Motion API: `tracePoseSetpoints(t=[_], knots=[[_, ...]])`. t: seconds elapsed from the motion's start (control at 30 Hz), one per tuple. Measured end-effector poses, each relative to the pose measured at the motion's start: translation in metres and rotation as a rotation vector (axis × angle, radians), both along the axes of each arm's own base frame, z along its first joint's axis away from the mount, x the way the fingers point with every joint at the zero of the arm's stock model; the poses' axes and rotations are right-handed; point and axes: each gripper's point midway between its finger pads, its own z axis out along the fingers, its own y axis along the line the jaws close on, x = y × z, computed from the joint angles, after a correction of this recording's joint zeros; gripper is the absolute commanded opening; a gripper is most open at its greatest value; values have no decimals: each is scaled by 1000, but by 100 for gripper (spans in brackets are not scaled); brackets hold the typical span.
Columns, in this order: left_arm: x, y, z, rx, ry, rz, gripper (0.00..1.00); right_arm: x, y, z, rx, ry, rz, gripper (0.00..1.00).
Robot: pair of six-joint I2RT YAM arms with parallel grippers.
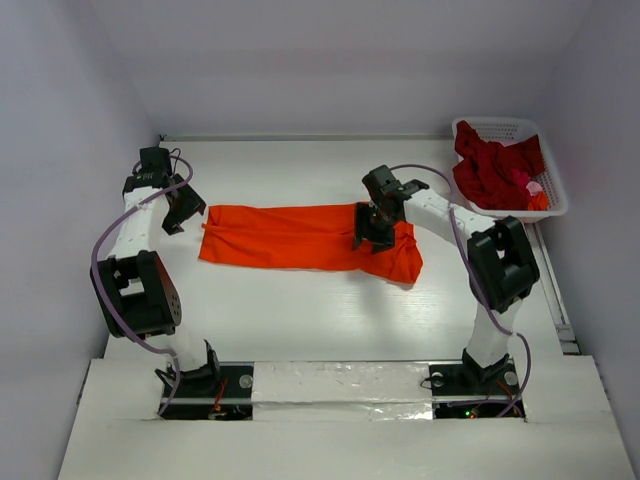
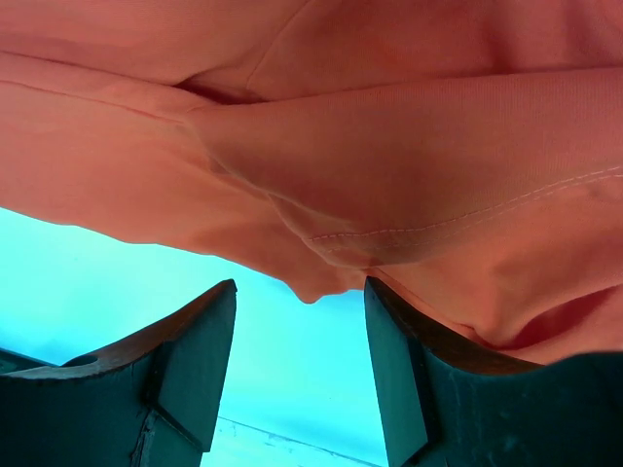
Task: Fold and stack the t-shirts
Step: Fold the tshirt
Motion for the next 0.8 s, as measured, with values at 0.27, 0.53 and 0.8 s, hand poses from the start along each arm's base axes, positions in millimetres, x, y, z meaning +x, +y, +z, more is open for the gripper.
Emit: tracePoseSetpoints(t=[0.27, 0.53, 0.8], knots=[[0, 0, 0, 1, 1, -1, 57, 4, -2, -15, -29, 10, -5, 58], [0, 0, 0, 3, 1, -3, 57, 13, -2, -23, -55, 6, -8, 36], [0, 0, 0, 2, 1, -4, 58, 23, 2, -13, -47, -27, -12, 35]])
